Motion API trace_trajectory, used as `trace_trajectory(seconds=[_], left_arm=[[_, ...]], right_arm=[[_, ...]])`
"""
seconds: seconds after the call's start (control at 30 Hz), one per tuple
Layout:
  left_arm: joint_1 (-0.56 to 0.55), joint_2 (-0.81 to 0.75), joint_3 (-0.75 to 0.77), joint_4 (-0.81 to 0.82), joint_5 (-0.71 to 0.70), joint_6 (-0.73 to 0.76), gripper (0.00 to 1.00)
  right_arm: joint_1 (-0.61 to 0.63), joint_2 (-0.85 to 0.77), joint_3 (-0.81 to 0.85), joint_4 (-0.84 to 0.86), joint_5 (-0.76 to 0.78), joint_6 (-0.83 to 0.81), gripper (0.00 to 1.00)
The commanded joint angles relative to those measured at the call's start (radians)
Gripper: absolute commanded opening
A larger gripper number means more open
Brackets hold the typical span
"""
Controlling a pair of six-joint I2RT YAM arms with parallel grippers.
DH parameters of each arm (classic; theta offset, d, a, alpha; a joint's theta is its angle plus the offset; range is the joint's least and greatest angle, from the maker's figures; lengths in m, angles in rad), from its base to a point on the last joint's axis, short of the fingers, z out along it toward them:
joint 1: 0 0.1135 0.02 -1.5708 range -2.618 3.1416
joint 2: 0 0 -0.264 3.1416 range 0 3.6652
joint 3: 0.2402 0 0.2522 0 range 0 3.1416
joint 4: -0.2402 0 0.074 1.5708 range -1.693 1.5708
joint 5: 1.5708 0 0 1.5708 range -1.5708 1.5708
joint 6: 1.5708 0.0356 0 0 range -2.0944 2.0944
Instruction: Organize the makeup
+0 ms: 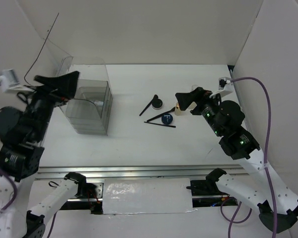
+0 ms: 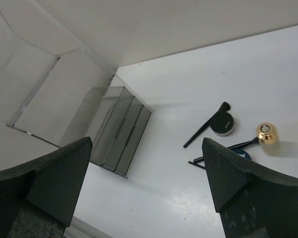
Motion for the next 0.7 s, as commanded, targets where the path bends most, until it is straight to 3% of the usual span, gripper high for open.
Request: trace_trajectory(seconds=[0.0, 0.17, 0.23, 0.4, 0.5, 0.57, 0.67], left_arm=[[-0.052, 0.165, -0.07, -0.037, 0.311, 0.049, 0.99], [-0.493, 0.303, -0.036, -0.077, -0.037, 0.181, 0.99], [-0.591, 0.354, -0.011, -0.095, -0.079, 0.2, 0.99], [-0.707, 0.449, -0.123, -0.028, -0.143, 0.172, 0.99], [-0.756, 0.529, -0.139, -0.015, -0.182, 0.175, 0.99], [-0.776, 0.584, -0.145, 0.015, -0.185, 0.224, 1.0], [-0.776, 0.642, -0.179, 0.199, -0.151, 0.362, 0.99]], right_arm=[[-0.007, -0.038, 0.073, -0.168, 0.135, -0.007, 1.0], [-0.024, -0.139, 0.07, -0.26, 0.201, -0.005, 1.0], [-0.037, -0.12, 0.084, -0.292, 0.212, -0.022, 1.0], [-0.178, -0.058, 0.023, -0.306, 0.057, -0.028, 1.0], [-0.246, -0.136, -0.061, -0.243, -0.023, -0.002, 1.0], [-0.252, -0.193, -0.08, -0.242, -0.018, 0.001, 1.0], [-0.252, -0.251, -0.071, -0.291, 0.02, 0.004, 1.0]])
